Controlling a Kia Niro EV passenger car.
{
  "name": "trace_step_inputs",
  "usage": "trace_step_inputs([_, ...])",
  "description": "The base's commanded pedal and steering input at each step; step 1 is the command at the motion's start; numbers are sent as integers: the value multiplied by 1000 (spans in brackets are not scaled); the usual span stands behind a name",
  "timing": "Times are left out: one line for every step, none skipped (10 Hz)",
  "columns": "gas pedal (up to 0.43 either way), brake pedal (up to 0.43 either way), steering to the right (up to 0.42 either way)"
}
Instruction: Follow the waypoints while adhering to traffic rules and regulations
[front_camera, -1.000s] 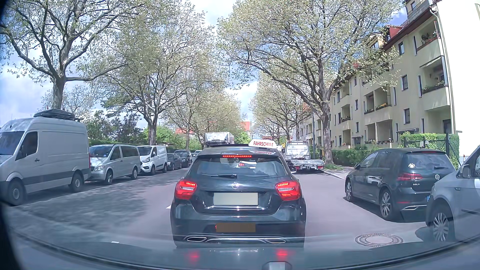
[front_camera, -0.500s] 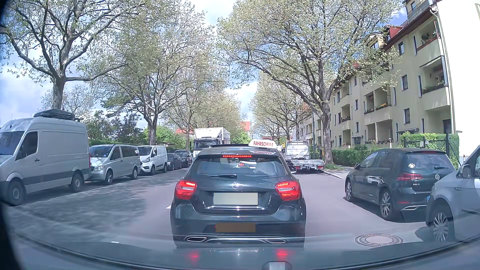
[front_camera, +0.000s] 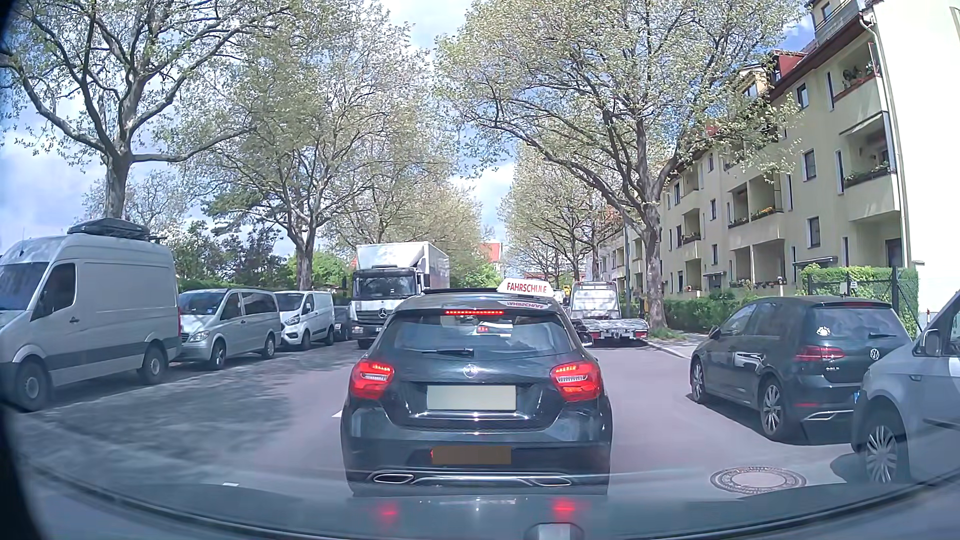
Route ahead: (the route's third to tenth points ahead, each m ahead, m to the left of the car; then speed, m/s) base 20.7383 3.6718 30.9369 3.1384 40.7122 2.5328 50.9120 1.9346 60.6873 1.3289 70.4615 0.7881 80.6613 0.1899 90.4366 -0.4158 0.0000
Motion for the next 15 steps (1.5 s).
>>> trace_step_inputs([0, 378, -4])
trace_step_inputs([0, 372, -4])
trace_step_inputs([0, 372, -4])
trace_step_inputs([0, 372, -4])
trace_step_inputs([0, 372, -4])
trace_step_inputs([0, 378, -4])
trace_step_inputs([0, 372, -4])
trace_step_inputs([0, 372, -4])
trace_step_inputs([0, 372, -4])
trace_step_inputs([0, 372, -4])
trace_step_inputs([0, 372, -4])
trace_step_inputs([0, 372, -4])
trace_step_inputs([0, 372, -4])
trace_step_inputs([0, 372, -4])
trace_step_inputs([0, 372, -4])
